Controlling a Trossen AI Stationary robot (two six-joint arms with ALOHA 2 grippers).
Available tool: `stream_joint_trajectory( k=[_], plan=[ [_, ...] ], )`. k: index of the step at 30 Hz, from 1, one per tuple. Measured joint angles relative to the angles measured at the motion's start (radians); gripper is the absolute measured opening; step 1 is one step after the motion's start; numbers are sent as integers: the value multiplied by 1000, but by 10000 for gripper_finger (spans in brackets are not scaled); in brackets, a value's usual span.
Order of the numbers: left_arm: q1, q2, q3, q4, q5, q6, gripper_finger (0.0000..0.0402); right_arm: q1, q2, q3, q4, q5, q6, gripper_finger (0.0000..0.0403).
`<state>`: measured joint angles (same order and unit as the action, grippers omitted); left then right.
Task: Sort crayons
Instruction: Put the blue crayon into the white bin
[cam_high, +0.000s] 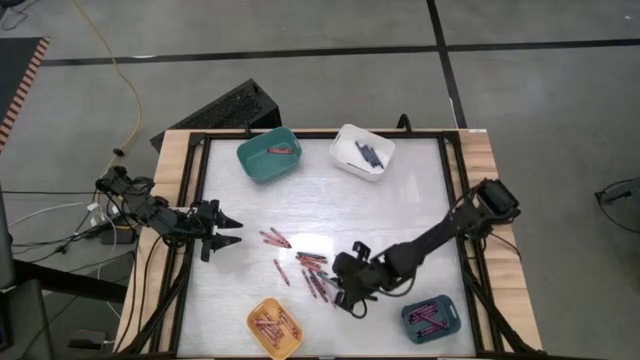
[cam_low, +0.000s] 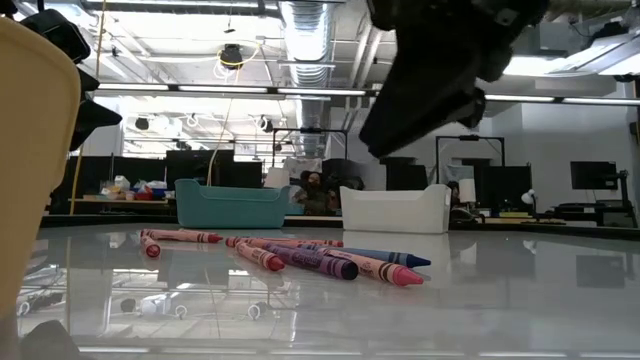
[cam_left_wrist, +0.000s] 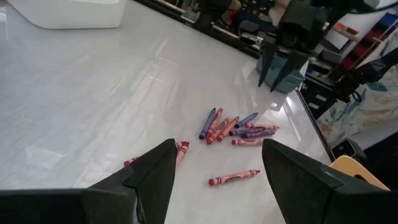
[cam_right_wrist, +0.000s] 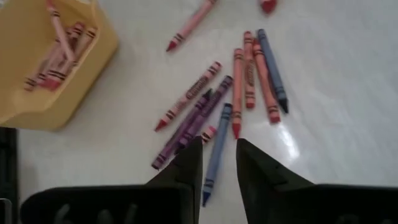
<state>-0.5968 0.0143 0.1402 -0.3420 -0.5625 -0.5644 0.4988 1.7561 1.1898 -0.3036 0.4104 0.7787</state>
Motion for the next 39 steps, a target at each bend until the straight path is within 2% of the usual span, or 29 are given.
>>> stream_joint_trajectory(
  k=[3,12,21,27,35,39],
  plan=[
    [0,0,0,0,-1,1,228,24,21,0,-2,48,2,101],
    [0,0,0,-5,-1,-4,228,21,114,0,25,44,27,118],
    [0,0,0,-7,-2,-2,228,26,120,0,31,45,28,118],
    [0,0,0,-8,-2,-1,228,37,184,0,88,38,28,118],
    [0,0,0,-7,-2,-3,228,51,210,3,38,66,88,118],
    [0,0,0,-5,-2,-4,228,49,206,3,-1,82,143,101]
  ],
)
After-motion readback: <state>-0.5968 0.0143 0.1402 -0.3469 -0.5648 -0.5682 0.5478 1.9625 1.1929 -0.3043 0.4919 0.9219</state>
